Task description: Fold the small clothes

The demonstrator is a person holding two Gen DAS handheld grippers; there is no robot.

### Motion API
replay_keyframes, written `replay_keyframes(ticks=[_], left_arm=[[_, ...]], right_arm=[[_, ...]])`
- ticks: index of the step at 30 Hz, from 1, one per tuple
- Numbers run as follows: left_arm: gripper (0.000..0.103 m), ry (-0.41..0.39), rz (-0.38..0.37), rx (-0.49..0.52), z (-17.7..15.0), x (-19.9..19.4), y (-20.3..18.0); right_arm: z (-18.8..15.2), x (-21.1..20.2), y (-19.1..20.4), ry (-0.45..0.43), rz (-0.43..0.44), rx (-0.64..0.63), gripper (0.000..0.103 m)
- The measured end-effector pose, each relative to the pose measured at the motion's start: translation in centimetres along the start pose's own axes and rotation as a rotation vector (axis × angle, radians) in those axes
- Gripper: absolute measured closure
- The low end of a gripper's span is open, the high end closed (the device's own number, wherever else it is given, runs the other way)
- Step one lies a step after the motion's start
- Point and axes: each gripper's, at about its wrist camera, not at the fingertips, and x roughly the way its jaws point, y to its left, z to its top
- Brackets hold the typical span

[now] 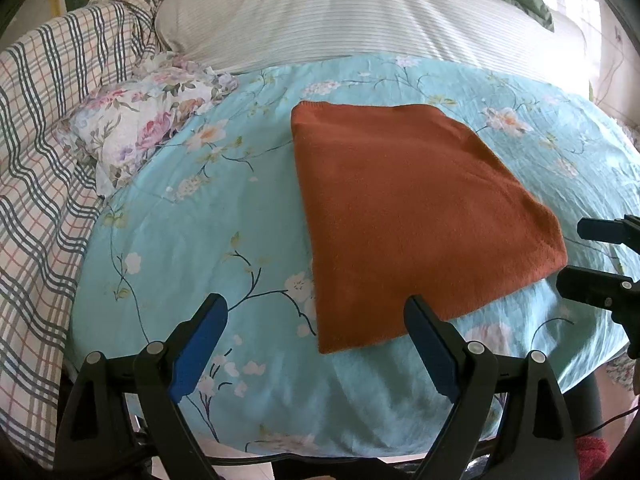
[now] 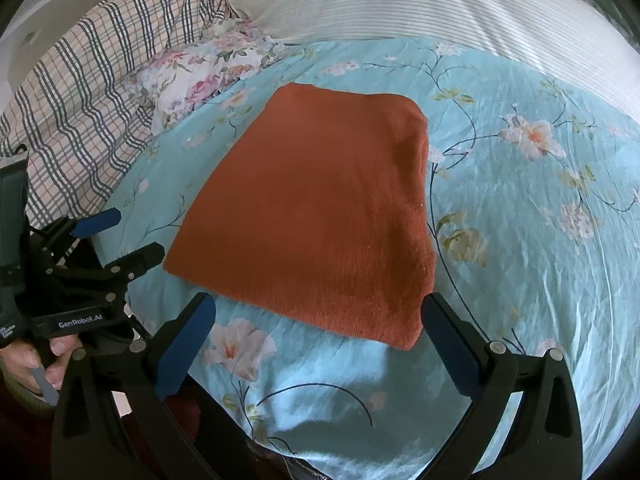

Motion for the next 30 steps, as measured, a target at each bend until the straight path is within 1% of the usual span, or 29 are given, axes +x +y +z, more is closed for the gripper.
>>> replay_keyframes(ticks=[10, 30], left_arm=[[0.012, -0.003, -0.01, -0.008, 0.8, 0.1, 0.2], [0.012, 0.001, -0.015, 0.008, 1.1, 0.2, -0.4]], right_arm=[[1.0, -0.2, 0.3, -0.018, 0.004, -0.008, 0.001], [1.0, 0.1, -0.2, -0.008, 0.006, -0.006, 0.001]])
